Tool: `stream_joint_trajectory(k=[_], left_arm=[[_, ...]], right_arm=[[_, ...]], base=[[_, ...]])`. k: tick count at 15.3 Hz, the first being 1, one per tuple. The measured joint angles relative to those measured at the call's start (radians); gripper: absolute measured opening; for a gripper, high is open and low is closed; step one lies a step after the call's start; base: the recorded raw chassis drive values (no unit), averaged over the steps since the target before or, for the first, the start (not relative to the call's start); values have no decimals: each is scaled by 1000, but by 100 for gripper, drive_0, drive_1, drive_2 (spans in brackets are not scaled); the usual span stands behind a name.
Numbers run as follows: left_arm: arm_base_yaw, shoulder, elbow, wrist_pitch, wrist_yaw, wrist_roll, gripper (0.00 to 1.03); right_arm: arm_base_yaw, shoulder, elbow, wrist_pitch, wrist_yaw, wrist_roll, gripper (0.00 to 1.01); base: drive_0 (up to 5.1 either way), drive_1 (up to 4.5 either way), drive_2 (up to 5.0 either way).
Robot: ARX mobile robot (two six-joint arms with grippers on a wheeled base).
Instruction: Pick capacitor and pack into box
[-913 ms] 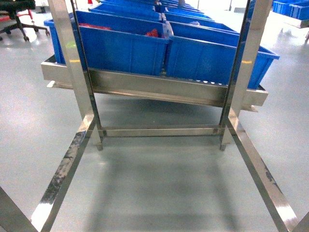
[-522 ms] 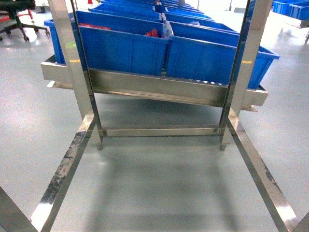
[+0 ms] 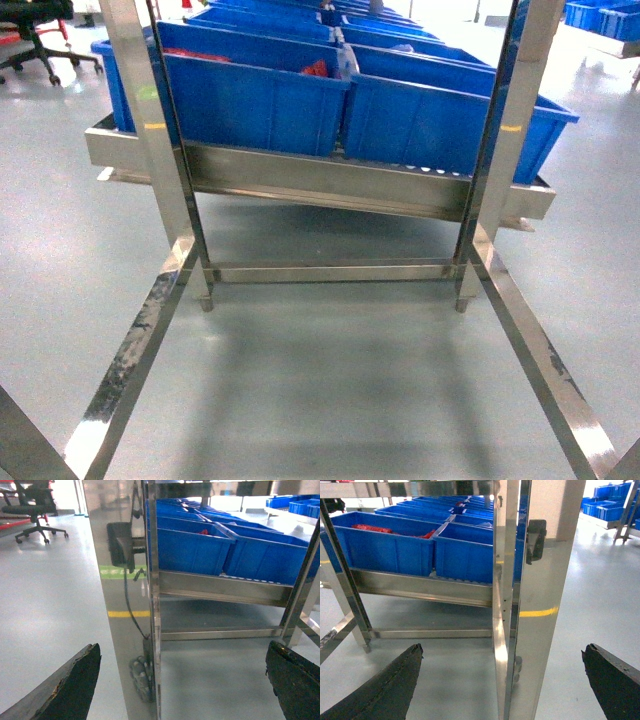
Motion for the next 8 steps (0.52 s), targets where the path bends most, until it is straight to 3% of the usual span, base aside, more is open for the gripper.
stream_joint_trajectory(k=[8], left_arm=[[0,0,0,0,0,0,98]], right_arm=[[0,0,0,0,0,0,98]], base=[[0,0,0]])
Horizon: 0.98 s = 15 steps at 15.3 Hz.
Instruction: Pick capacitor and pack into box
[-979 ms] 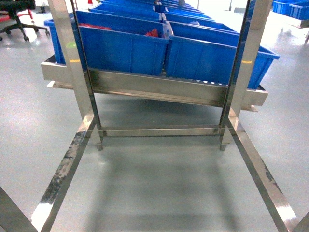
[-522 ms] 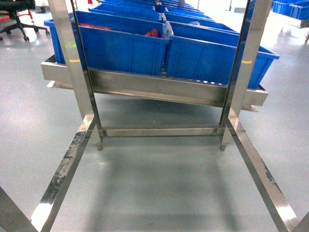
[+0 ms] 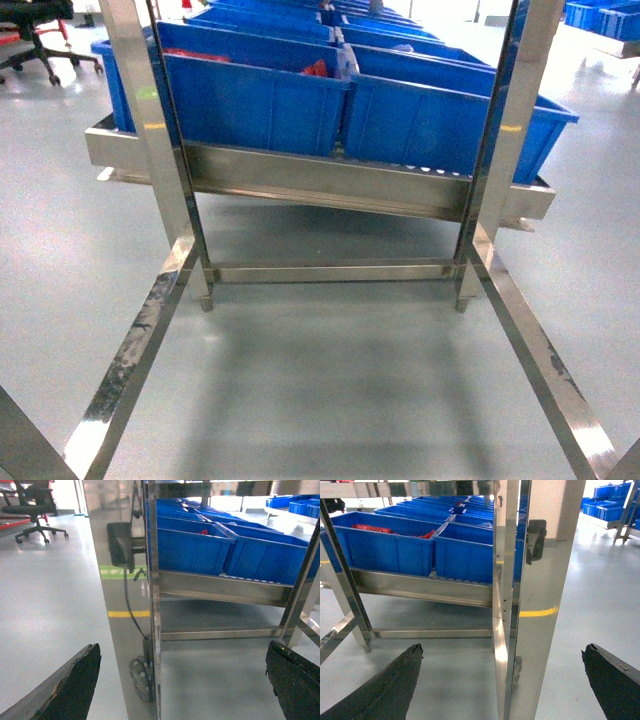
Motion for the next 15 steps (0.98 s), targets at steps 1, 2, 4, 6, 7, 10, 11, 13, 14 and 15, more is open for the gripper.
stream_joint_trajectory(k=[1,2,4,6,7,10,11,13,14,15], left_arm=[[0,0,0,0,0,0,98],[0,0,0,0,0,0,98],[0,0,0,0,0,0,98],[0,0,0,0,0,0,98],[0,0,0,0,0,0,98],[0,0,0,0,0,0,98],[0,0,0,0,0,0,98],[0,0,0,0,0,0,98],[0,0,0,0,0,0,98],[0,0,0,0,0,0,98]], right_arm=[[0,0,0,0,0,0,98],[0,0,0,0,0,0,98],[0,0,0,0,0,0,98],[0,0,0,0,0,0,98],[0,0,0,0,0,0,98],[0,0,0,0,0,0,98],[0,0,0,0,0,0,98],[0,0,0,0,0,0,98],[0,0,0,0,0,0,98],[0,0,0,0,0,0,98]], base=[[0,0,0],[0,0,0],[0,0,0],[0,0,0],[0,0,0],[0,0,0],[0,0,0],[0,0,0],[0,0,0],[0,0,0]])
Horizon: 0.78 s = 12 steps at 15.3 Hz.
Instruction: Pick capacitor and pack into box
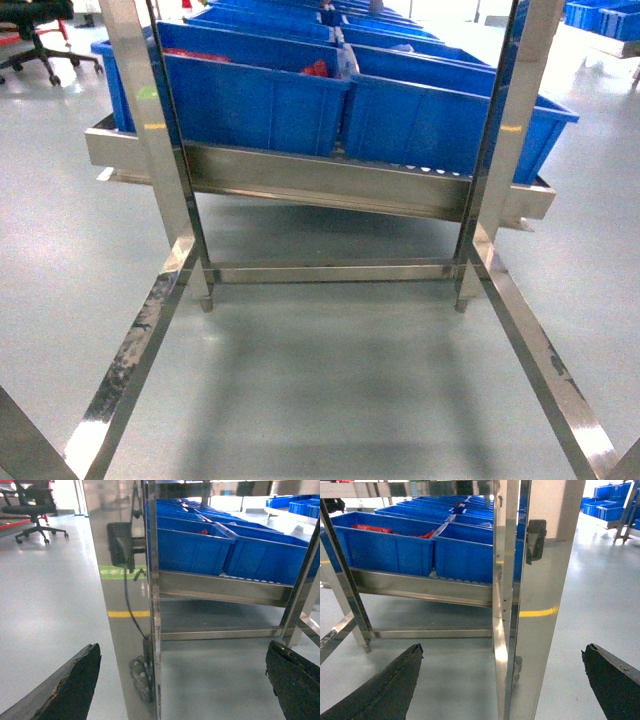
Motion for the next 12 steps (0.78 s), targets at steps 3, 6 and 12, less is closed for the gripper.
stream_joint_trajectory(k=[3,6,12], left_arm=[[0,0,0,-5,0,0,98],[0,0,0,-1,2,1,98],[0,0,0,-2,-1,0,98]], right_arm=[[0,0,0,-3,0,0,98],[0,0,0,1,1,0,98],[0,0,0,0,-1,-1,98]], base=[[0,0,0],[0,0,0],[0,0,0]])
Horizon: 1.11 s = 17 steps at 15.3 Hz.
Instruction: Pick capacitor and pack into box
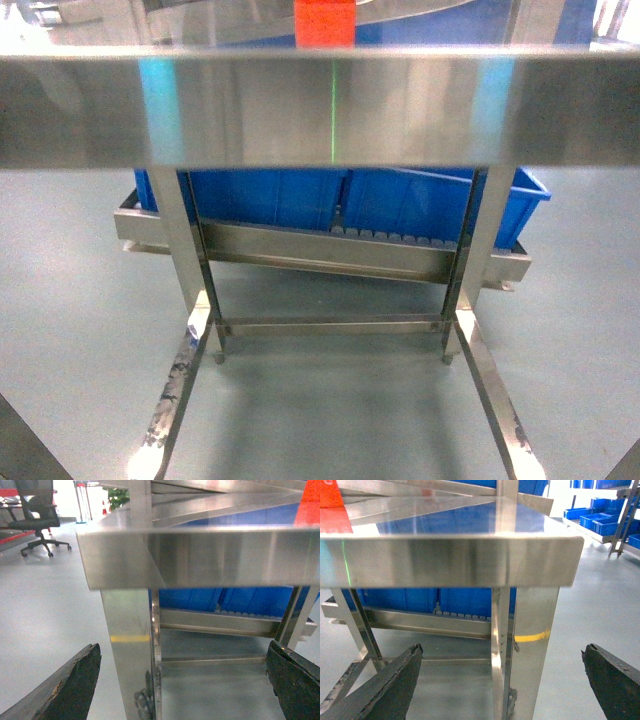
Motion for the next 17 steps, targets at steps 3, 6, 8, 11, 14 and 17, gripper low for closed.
stream_joint_trajectory(k=[3,6,8,11,14,17], left_arm=[[0,0,0,0,0,0,98],[0,0,0,0,2,1,98],[0,0,0,0,1,1,98],[0,0,0,1,0,0,98],[0,0,0,0,0,0,98],[0,0,0,1,1,0,98]], right_arm=[[0,0,0,0,0,0,98],[0,0,0,0,1,0,98],[0,0,0,0,1,2,98],[0,0,0,2,1,0,98],[0,0,0,-2,2,1,98],[0,0,0,0,1,1,98]], base=[[0,0,0],[0,0,0],[0,0,0],[0,0,0],[0,0,0],[0,0,0]])
